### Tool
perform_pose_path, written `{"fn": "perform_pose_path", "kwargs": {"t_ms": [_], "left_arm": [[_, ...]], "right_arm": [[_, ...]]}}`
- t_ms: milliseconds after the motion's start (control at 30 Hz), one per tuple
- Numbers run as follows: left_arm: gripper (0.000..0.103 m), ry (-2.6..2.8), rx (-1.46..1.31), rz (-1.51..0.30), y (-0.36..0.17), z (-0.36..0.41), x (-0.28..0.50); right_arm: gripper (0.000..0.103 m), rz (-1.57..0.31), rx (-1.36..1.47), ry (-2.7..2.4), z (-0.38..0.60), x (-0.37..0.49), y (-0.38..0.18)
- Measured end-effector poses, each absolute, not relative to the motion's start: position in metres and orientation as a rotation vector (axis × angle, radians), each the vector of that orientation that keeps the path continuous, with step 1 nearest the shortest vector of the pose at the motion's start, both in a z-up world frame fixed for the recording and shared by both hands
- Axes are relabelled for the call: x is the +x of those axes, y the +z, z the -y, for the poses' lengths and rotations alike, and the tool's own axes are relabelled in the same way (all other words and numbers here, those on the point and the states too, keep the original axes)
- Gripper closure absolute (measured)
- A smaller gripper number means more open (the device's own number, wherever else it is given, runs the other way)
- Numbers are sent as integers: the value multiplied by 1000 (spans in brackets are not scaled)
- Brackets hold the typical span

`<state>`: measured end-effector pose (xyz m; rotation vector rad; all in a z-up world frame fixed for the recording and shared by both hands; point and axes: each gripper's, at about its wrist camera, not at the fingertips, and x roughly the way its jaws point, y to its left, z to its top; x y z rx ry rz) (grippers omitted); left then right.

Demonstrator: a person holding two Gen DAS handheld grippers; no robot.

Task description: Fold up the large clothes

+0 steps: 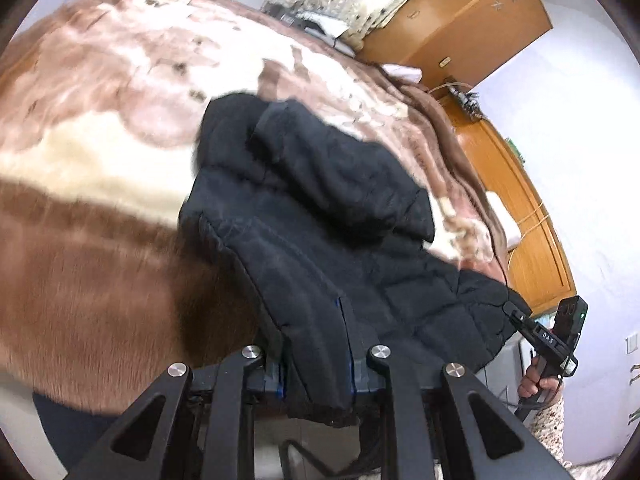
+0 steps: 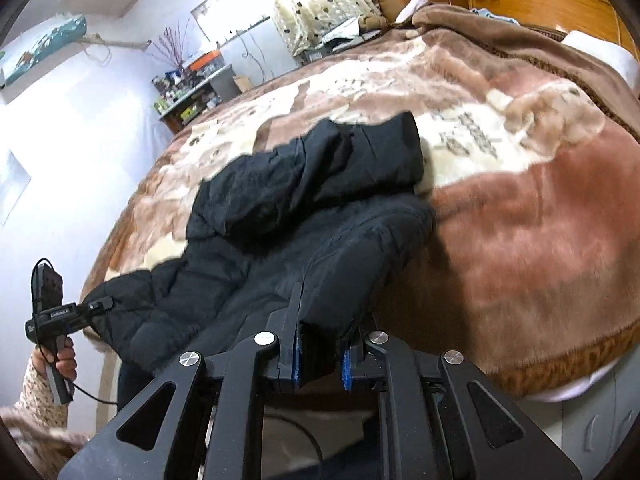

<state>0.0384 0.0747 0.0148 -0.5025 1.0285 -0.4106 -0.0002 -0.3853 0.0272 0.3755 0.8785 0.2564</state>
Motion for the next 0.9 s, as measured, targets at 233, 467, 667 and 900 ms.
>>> {"fn": "perform_pose_path", "kwargs": {"t_ms": [233,467,667,900], "left_arm": [[82,-358,-414,-988,50,-61,126],[81,-269,-322,-977,50,-41,213],[81,-174,-356,-1026,27,-42,282],[76,-148,-448,-1068,-1,-60,314]], "right_arm": [[89,-845,315,237,375,65,58],[89,-841,279,181,372,141,64],[89,-879,313,108,383,210,43],[82,-949,432,101,395,248,21]]}}
